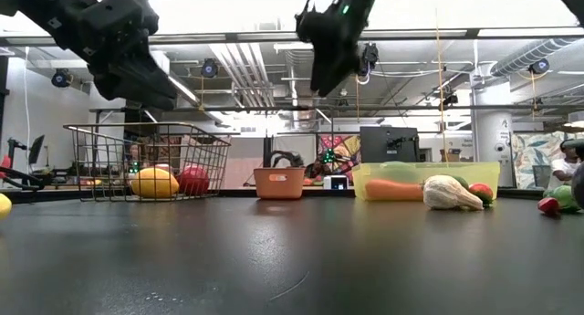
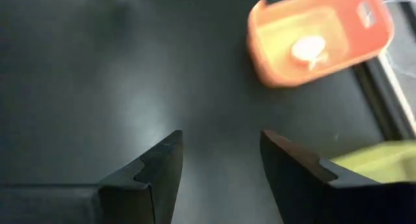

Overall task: Sort produce into baskets
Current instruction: Put the green chili pepper into the orange bin

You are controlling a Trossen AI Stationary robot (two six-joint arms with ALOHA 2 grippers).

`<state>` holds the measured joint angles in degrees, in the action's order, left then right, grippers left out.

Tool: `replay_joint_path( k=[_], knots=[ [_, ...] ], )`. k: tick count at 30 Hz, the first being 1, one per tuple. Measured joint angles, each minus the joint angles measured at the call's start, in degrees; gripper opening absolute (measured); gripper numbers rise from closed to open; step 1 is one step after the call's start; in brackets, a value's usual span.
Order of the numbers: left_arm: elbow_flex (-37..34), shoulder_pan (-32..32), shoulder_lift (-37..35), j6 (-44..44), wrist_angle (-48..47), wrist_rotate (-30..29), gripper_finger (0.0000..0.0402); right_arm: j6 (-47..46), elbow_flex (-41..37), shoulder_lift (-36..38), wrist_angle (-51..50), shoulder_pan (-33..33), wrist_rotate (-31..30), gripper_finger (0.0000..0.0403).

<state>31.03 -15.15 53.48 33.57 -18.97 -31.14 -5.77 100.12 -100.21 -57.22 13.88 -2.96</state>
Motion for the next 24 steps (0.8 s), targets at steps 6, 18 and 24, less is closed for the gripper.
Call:
replay_joint_path(
  k=[6,18,24],
  knots=[
    [0.0,0.0,2.6,-0.6,3.1,0.0,0.0207,-5.6,0.0,3.5,-6.1,-6.7,0.0,0.0194],
    [0.0,0.0,4.2,-0.7,5.7,0.2,0.0207,-17.2,-0.3,4.5,-14.4,-17.6,0.0,0.0194],
    [0.0,0.0,3.9,-1.8,6.9,0.2,0.0207,-21.2,-2.4,4.5,-17.3,-20.8,0.0,0.0194]
  ],
)
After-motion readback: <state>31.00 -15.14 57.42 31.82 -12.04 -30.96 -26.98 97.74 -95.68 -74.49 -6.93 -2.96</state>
